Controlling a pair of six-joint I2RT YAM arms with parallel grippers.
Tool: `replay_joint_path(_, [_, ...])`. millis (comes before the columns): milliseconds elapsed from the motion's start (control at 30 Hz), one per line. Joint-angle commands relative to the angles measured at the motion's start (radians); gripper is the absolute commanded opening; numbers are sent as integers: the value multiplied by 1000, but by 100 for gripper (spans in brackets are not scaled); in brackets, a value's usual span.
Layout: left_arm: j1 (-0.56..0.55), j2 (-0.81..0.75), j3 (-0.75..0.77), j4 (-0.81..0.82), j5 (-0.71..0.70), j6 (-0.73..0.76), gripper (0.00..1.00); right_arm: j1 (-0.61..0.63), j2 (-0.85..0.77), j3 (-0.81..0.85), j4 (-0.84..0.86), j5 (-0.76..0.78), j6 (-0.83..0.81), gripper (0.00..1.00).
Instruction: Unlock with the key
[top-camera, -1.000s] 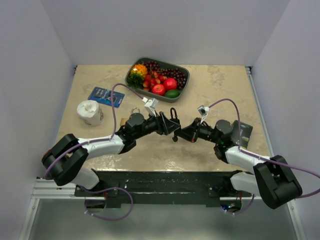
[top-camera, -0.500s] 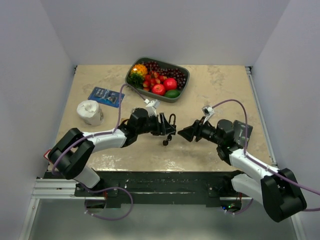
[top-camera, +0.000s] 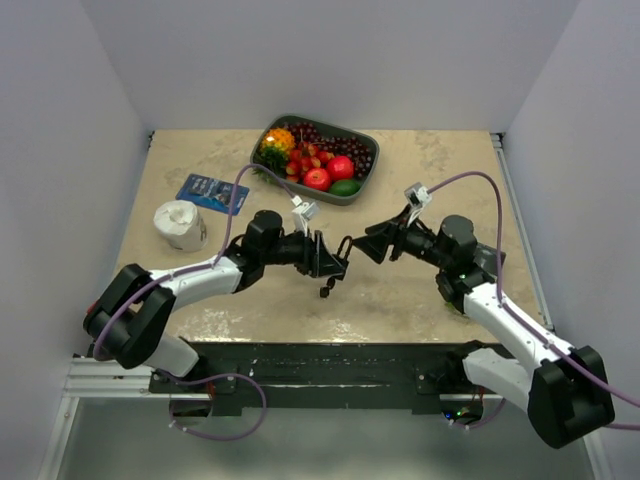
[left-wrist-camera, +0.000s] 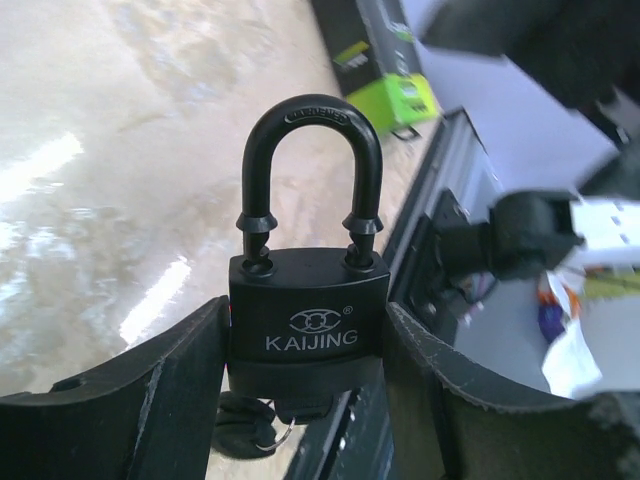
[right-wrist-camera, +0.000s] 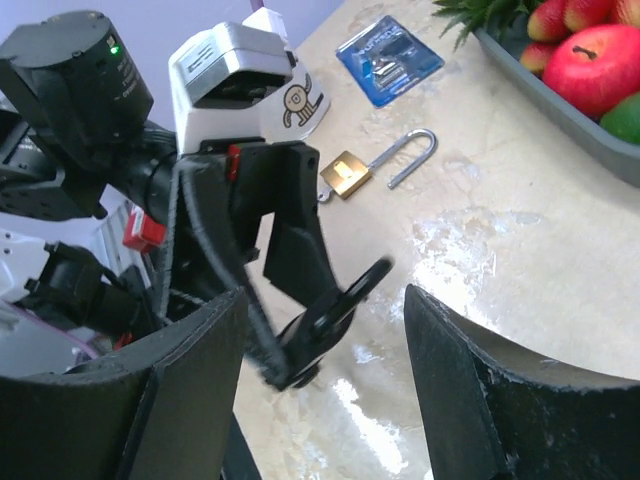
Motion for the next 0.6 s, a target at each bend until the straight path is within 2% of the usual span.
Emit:
replay_joint_path(0, [9,-89,5,72,231,51,0,-6,50,113,-46,-128,-127,67])
replay_joint_path(133, [12,-103,-1,65,354,37,0,-6,50,157,-32,-226,-150,68])
replay_joint_path(300, [17,-113,-5,38,429,39,0,-4,62,150,37,-381,-106,68])
replay_joint_path(567, [23,-133,-5,38,530,53,0,23,62,98,121,-450,-35,68])
